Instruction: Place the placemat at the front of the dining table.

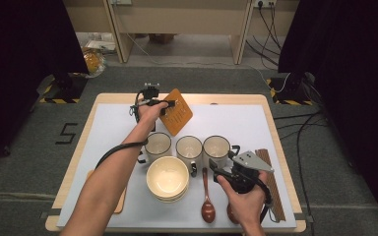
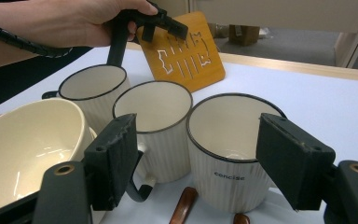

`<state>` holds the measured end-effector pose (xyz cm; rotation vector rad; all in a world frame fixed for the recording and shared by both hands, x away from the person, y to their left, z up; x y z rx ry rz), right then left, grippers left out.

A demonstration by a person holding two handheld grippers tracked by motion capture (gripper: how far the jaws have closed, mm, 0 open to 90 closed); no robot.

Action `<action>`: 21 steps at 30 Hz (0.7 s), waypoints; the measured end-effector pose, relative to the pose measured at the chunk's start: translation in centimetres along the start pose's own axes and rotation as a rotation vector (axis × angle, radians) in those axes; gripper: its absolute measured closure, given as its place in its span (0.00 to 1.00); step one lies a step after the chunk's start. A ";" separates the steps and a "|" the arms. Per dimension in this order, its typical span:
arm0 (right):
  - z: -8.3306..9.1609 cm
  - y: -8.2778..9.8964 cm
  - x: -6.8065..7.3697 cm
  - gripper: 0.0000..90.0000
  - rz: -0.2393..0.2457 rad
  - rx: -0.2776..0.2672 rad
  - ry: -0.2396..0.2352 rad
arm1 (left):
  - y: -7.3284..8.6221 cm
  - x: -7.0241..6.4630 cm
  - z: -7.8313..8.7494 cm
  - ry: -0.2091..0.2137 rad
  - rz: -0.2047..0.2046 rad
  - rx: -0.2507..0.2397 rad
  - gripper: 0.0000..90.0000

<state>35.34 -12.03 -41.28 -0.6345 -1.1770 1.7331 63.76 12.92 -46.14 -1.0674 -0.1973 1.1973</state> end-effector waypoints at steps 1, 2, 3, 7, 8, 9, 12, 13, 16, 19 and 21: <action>0.0 0.0 0.0 0.33 0.000 0.000 0.000 | 0.0 0.1 0.0 -0.005 0.000 -0.001 0.62; 0.0 0.0 0.0 0.33 0.000 0.001 0.000 | 0.0 0.2 0.0 -0.008 0.003 -0.003 0.60; 0.0 0.0 0.0 0.33 0.000 0.001 0.000 | 0.0 0.3 0.0 -0.009 0.004 -0.003 0.58; 0.0 0.0 0.0 0.33 0.002 0.001 0.000 | 0.1 0.7 0.0 -0.012 -0.008 0.000 0.54; 0.0 0.0 0.0 0.33 0.001 0.001 0.000 | 0.2 0.7 0.0 -0.014 -0.009 0.001 0.53; 0.0 0.0 0.0 0.33 0.001 0.001 -0.001 | 0.2 0.8 0.0 -0.015 -0.015 0.004 0.53; 0.0 0.0 0.0 0.33 0.002 0.001 -0.002 | 0.3 0.9 0.0 -0.016 -0.023 0.008 0.51; 0.0 0.0 0.0 0.33 0.001 0.000 -0.002 | 0.3 1.0 0.0 -0.018 -0.025 0.009 0.50; 0.0 0.0 0.0 0.33 0.002 0.001 -0.001 | 0.4 1.2 0.0 -0.018 -0.034 0.015 0.48; -0.1 0.0 0.0 0.33 0.002 0.002 -0.002 | 0.5 1.5 0.1 -0.024 -0.033 0.018 0.47; -0.1 0.1 0.0 0.33 0.004 0.002 -0.002 | 0.7 1.8 0.1 -0.029 -0.034 0.021 0.46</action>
Point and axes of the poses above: each handheld gripper's, and its own axes: z roughly backward along the jaws, y roughly out of its underside, x roughly to its left, the point moved 5 cm from there along -z, roughly forward along the jaws, and after that the axes turned 2 degrees about y, right-handed, at the moved point
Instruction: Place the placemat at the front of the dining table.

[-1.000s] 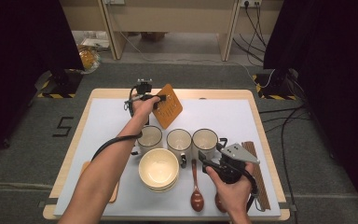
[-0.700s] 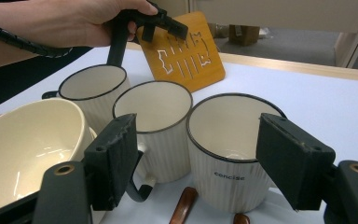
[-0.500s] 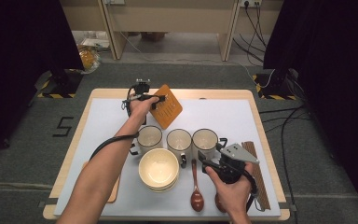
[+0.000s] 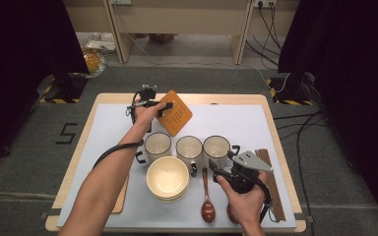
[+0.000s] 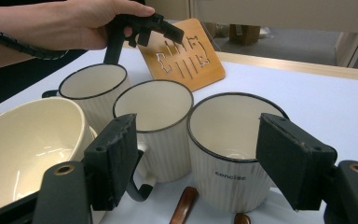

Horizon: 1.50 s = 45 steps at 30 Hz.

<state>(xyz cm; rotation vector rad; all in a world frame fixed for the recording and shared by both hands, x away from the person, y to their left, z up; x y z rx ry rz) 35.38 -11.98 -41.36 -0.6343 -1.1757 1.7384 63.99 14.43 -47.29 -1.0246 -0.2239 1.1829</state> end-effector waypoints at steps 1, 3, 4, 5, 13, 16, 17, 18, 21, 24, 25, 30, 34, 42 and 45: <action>0.0 0.0 0.0 0.33 0.001 0.000 0.000 | 0.1 0.1 0.0 -0.001 0.002 0.001 0.45; 0.0 0.0 0.0 0.33 0.001 0.001 0.000 | 0.3 0.4 0.0 -0.004 0.005 0.006 0.44; 0.0 0.0 0.0 0.33 0.000 0.001 0.001 | 0.4 0.4 -0.1 -0.004 0.009 0.008 0.44; 0.0 0.0 0.0 0.33 0.000 0.001 0.001 | 0.5 0.6 -0.1 -0.006 0.013 0.007 0.44; -0.1 0.0 0.1 0.33 0.001 0.003 -0.001 | 1.6 1.3 -0.5 -0.022 0.022 0.037 0.43; -0.1 0.1 0.1 0.33 -0.002 0.003 -0.002 | 2.1 1.5 -0.6 -0.027 0.028 0.047 0.42; -0.1 0.1 0.1 0.33 -0.001 0.003 -0.002 | 2.2 1.6 -0.6 -0.031 0.025 0.053 0.42; -0.1 0.1 0.1 0.33 -0.001 0.003 -0.002 | 2.3 1.7 -0.7 -0.032 0.029 0.055 0.42; -0.1 0.0 0.1 0.33 -0.001 0.002 -0.002 | 2.5 1.8 -0.8 -0.036 0.029 0.064 0.42; -0.1 0.1 0.1 0.33 -0.002 0.003 -0.002 | 2.7 1.9 -0.9 -0.035 0.034 0.067 0.41; -0.1 0.1 0.1 0.33 0.000 0.003 -0.002 | 2.7 1.9 -0.9 -0.036 0.035 0.068 0.41; -0.1 0.1 0.1 0.33 -0.001 0.004 -0.002 | 2.9 2.0 -1.0 -0.047 0.035 0.084 0.40; -0.2 0.1 0.1 0.33 0.001 0.005 -0.002 | 3.2 2.0 -1.2 -0.068 0.047 0.108 0.39; -0.1 0.1 0.0 0.33 0.000 0.004 -0.001 | 3.8 2.2 -1.4 -0.087 0.043 0.135 0.37; -0.1 0.1 0.1 0.33 0.000 0.005 -0.002 | 3.8 2.4 -1.3 -0.088 0.045 0.137 0.37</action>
Point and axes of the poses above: each handheld gripper's, and its own axes: z roughly backward along the jaws, y roughly out of its underside, x roughly to its left, the point moved 5 cm from there along -z, roughly forward along the jaws, and after that the axes turned 2 degrees about y, right-handed, at the moved point
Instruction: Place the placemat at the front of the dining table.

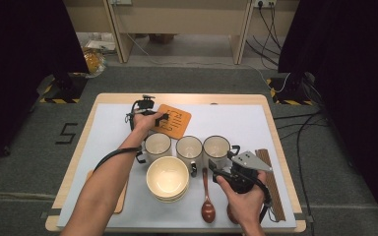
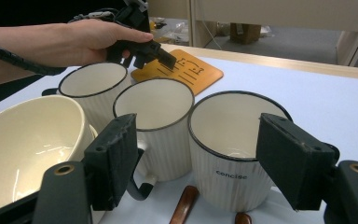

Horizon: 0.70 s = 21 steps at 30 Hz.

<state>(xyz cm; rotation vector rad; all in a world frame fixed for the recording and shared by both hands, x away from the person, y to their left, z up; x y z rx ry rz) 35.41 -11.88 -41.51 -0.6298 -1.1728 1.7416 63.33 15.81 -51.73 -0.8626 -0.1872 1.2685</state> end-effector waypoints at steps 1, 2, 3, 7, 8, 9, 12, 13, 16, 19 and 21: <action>0.0 0.0 0.0 0.33 0.000 0.000 0.000 | 0.0 0.1 0.0 -0.004 0.001 -0.004 0.37; 0.0 0.0 0.0 0.33 0.001 0.000 0.001 | 0.0 0.2 0.1 -0.011 -0.003 -0.004 0.36; 0.0 0.0 0.0 0.33 0.001 0.000 0.001 | 0.0 0.2 0.1 -0.013 -0.003 -0.006 0.36; 0.0 0.0 0.0 0.33 0.000 0.001 0.000 | 0.2 0.5 0.3 -0.006 0.010 -0.009 0.36; 0.0 0.0 0.0 0.33 0.000 0.000 0.000 | 0.3 0.5 0.4 -0.006 0.013 -0.009 0.36; 0.0 0.0 0.0 0.33 0.001 0.000 0.002 | 0.3 0.5 0.6 -0.004 0.016 -0.010 0.36; 0.1 0.0 -0.1 0.33 -0.002 -0.001 0.003 | 0.4 0.6 1.2 0.002 0.012 -0.014 0.35; 0.1 0.0 -0.1 0.33 -0.002 -0.001 0.004 | 0.4 0.6 1.5 0.004 0.014 -0.015 0.35; 0.1 -0.1 -0.2 0.33 -0.002 -0.001 0.005 | 0.6 0.7 2.1 0.007 0.017 -0.013 0.34; 0.1 -0.1 -0.1 0.33 -0.005 0.000 0.005 | 1.2 0.7 2.6 0.012 0.029 0.004 0.32; 0.1 -0.1 -0.1 0.33 -0.004 0.000 0.005 | 1.6 0.7 2.8 0.016 0.033 0.015 0.30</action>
Point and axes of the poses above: each handheld gripper's, and its own axes: z roughly backward along the jaws, y roughly out of its underside, x roughly to its left, the point moved 5 cm from there along -z, roughly forward along the jaws, and after that the axes turned 2 degrees about y, right-handed, at the moved point
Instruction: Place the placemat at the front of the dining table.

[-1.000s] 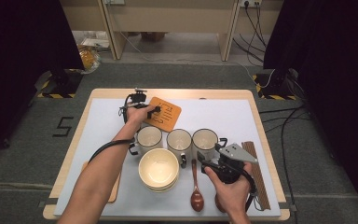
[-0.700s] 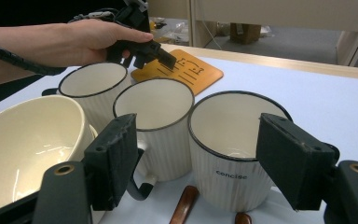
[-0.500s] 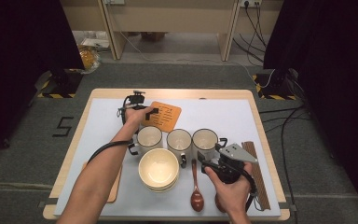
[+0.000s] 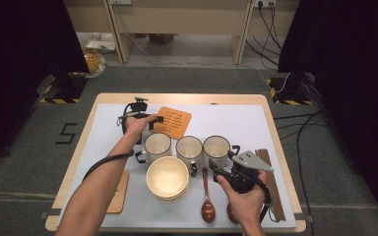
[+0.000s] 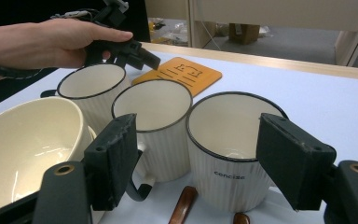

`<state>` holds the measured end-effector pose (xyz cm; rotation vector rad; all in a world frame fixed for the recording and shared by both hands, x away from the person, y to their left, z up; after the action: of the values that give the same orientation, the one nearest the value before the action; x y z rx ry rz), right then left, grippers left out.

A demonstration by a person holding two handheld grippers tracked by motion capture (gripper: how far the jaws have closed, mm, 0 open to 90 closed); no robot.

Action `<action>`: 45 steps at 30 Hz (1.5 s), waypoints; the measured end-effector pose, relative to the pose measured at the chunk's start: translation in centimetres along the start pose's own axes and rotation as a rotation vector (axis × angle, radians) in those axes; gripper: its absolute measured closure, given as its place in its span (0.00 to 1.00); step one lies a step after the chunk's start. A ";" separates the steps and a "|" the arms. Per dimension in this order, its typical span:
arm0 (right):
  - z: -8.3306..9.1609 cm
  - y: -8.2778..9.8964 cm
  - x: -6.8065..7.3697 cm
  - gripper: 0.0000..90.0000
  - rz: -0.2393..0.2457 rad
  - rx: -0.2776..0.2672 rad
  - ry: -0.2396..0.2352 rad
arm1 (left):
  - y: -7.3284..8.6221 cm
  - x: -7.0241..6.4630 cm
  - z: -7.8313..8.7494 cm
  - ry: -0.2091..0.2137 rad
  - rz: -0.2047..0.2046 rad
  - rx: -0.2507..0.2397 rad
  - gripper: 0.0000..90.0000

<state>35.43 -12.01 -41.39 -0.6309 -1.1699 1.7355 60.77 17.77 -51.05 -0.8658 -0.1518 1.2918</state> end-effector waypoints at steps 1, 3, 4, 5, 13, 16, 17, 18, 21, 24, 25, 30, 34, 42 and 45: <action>0.0 0.0 0.0 0.33 0.000 0.000 0.000 | 0.2 0.0 0.1 0.003 -0.001 0.003 0.30; 0.0 -0.1 0.1 0.33 0.003 -0.002 -0.001 | 0.5 -0.1 0.3 0.006 -0.002 0.010 0.30; 0.0 -0.1 0.1 0.33 0.003 -0.003 -0.001 | 0.6 -0.1 0.4 0.010 0.002 0.009 0.30; 0.1 -0.1 0.1 0.33 0.001 -0.003 -0.001 | 0.7 -0.1 0.5 0.010 -0.001 0.007 0.30; 0.2 -0.3 0.2 0.33 0.003 -0.009 -0.003 | 1.2 0.0 1.1 0.009 0.004 0.004 0.32; 0.2 -0.3 0.2 0.33 0.005 -0.008 -0.005 | 1.3 0.0 1.1 0.012 -0.003 0.011 0.32; 0.2 -0.3 0.2 0.33 0.006 -0.008 -0.005 | 1.4 0.0 1.1 0.011 -0.004 0.012 0.32; 0.2 -0.3 0.2 0.33 0.006 -0.008 -0.005 | 1.4 0.1 1.1 0.010 -0.002 0.014 0.32; 0.2 -0.3 0.2 0.33 0.005 -0.009 -0.005 | 1.7 0.4 1.1 0.006 -0.002 0.019 0.32; 0.2 -0.2 0.3 0.33 0.005 -0.006 -0.005 | 1.9 0.5 1.1 0.005 0.003 0.022 0.32; 0.2 -0.2 0.3 0.33 0.005 -0.006 -0.005 | 2.0 0.5 1.0 0.008 0.000 0.025 0.32; 0.2 -0.3 0.3 0.33 0.004 -0.007 -0.005 | 2.1 0.5 1.0 0.008 -0.002 0.022 0.32; 0.1 -0.2 0.3 0.33 0.005 -0.007 -0.005 | 2.2 0.4 1.0 0.008 -0.009 0.021 0.32; 0.1 -0.3 0.3 0.33 0.002 -0.009 -0.006 | 2.4 -0.2 0.9 0.030 -0.030 0.033 0.35; 0.1 -0.3 0.3 0.33 0.001 -0.010 -0.007 | 2.4 -0.2 0.9 0.033 -0.024 0.035 0.36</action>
<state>35.34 -11.73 -41.02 -0.6321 -1.1836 1.7346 58.37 18.06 -51.84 -0.8524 -0.1131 1.2535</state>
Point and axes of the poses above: each handheld gripper's, and its own axes: z roughly backward along the jaws, y roughly out of its underside, x roughly to its left, the point moved 5 cm from there along -z, roughly forward along the jaws, and after that the axes turned 2 degrees about y, right-handed, at the moved point
